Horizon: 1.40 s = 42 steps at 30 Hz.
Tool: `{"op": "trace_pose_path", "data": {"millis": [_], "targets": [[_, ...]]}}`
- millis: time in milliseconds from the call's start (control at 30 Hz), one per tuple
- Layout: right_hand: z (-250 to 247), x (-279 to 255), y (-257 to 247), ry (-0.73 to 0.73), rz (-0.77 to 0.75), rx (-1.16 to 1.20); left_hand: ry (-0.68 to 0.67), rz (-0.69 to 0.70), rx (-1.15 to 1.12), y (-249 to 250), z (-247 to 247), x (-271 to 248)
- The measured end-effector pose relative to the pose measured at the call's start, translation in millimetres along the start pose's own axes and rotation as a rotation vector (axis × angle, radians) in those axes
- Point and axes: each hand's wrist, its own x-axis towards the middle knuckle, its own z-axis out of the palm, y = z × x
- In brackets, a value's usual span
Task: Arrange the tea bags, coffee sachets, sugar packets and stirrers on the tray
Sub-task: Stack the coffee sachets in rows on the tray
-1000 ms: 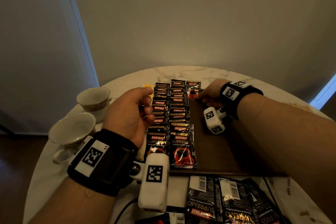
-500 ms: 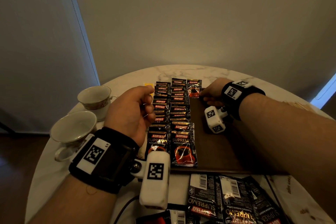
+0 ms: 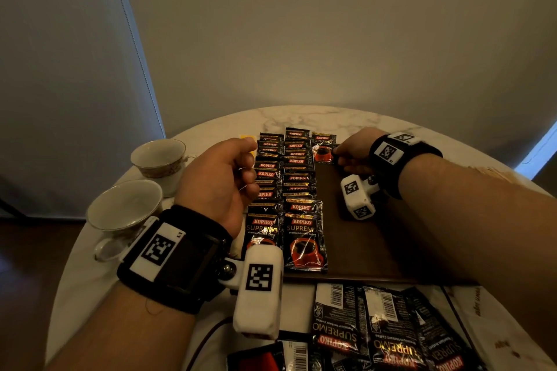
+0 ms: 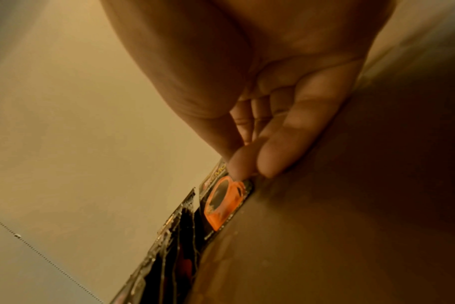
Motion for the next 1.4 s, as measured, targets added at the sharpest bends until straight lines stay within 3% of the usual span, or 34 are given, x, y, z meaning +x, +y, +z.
{"op": "trace_pose_path", "data": {"millis": [267,433,533,667,800,1000,1100,1267,1400], "targets": [[-8.2,-40.7,2.7,-0.063,-0.036,0.044,0.003,0.000,0.010,6.9,7.8,-14.2],[-21.1,-99.1,-1.7,-0.119,-0.216,-0.155,0.006,-0.002,0.098,9.6,17.1,-33.9],[-26.6,-148.7,2.2,-0.252,-0.334,-0.294,-0.094,0.016,0.305,10.3,22.1,-62.8],[-22.4,-216.6,20.8,-0.418,-0.455,-0.666,-0.205,0.000,0.824,7.7,0.8,-103.1],[-24.5,-263.4,46.2,-0.550,-0.489,-0.953,-0.291,-0.171,1.205,4.4,-25.3,-141.0],[-33.7,-281.0,75.8,-0.446,-0.536,-1.326,-0.239,-0.280,1.333,-8.5,-35.5,-168.9],[-24.6,-278.8,84.1,-0.432,-0.513,-1.331,-0.269,-0.260,1.423,-12.6,-28.4,-174.5],[-3.6,-285.0,80.9,-0.398,-0.695,-1.245,-0.286,-0.234,1.534,-17.4,-26.9,-172.2],[-3.5,-287.2,71.8,-0.413,-0.703,-1.083,-0.269,-0.259,1.505,-12.7,-32.1,-170.9]]}}
